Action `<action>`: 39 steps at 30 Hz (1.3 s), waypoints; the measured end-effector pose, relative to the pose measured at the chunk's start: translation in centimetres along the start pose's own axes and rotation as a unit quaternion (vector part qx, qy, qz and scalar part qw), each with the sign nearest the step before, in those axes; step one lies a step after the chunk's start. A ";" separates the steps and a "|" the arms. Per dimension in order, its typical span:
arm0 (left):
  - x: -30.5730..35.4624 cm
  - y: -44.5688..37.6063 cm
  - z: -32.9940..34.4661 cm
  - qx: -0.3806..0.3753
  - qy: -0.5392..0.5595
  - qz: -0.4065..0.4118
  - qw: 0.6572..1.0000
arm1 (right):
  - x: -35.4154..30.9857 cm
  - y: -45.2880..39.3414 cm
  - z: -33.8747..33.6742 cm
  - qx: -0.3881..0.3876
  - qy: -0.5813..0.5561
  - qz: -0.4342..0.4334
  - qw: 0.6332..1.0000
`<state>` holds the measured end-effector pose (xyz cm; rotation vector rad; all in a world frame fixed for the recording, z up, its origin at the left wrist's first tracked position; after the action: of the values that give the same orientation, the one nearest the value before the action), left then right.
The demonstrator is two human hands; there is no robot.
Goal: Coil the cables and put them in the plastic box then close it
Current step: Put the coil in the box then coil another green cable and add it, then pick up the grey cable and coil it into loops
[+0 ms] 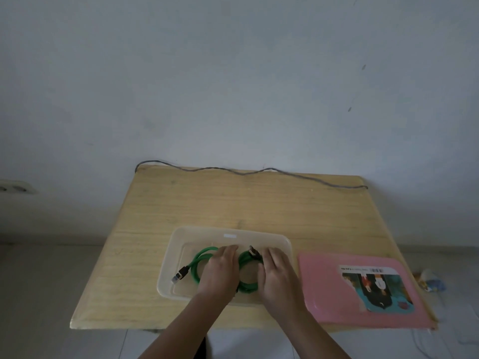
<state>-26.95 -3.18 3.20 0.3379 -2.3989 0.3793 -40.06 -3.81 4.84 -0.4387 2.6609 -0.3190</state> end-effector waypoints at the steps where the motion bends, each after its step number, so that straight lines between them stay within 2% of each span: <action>1: 0.3 0.2 -0.2 0.003 -0.007 0.015 1.000 | -0.1 0.1 -0.1 0.000 0.007 0.000 1.000; 4: 1.2 1.0 -0.5 0.002 -0.041 0.070 0.997 | -0.7 0.4 -0.4 0.005 0.024 -0.007 1.000; 10: 2.0 1.4 -2.0 0.039 -0.077 0.131 0.988 | -2.3 0.5 -1.9 0.040 0.050 -0.048 0.997; 13: 1.9 0.6 -2.9 0.040 -0.103 0.135 0.985 | -3.3 -0.5 -2.7 0.062 0.059 -0.076 0.993; 22: 1.4 -5.5 -8.7 0.118 -0.129 0.150 0.973 | -6.6 -6.9 -3.1 0.078 0.062 -0.117 0.988; 30: -3.3 -14.0 -11.7 0.138 -0.125 0.151 0.971 | -9.4 -15.6 1.8 0.061 0.052 -0.116 0.990; 32: -5.3 -16.4 -11.7 0.129 -0.134 0.151 0.971 | -9.9 -17.8 4.0 0.036 0.052 -0.104 0.993; 39: -13.2 -23.8 -10.3 0.081 -0.143 0.120 0.979 | -12.1 -24.6 10.9 0.019 0.064 -0.100 0.993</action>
<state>-3.20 -19.67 6.31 0.1825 -2.7075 0.6785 -18.63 -23.92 6.72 -0.6972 2.7336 -0.4726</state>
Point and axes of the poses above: each hand's wrist, its own y-axis away from the middle knuckle, its own z-axis out of the palm, x = y × z, the point moved 8 cm from there along -y, towards the middle knuckle, and after that the axes turned 11 degrees about x, right-handed, at the moved point
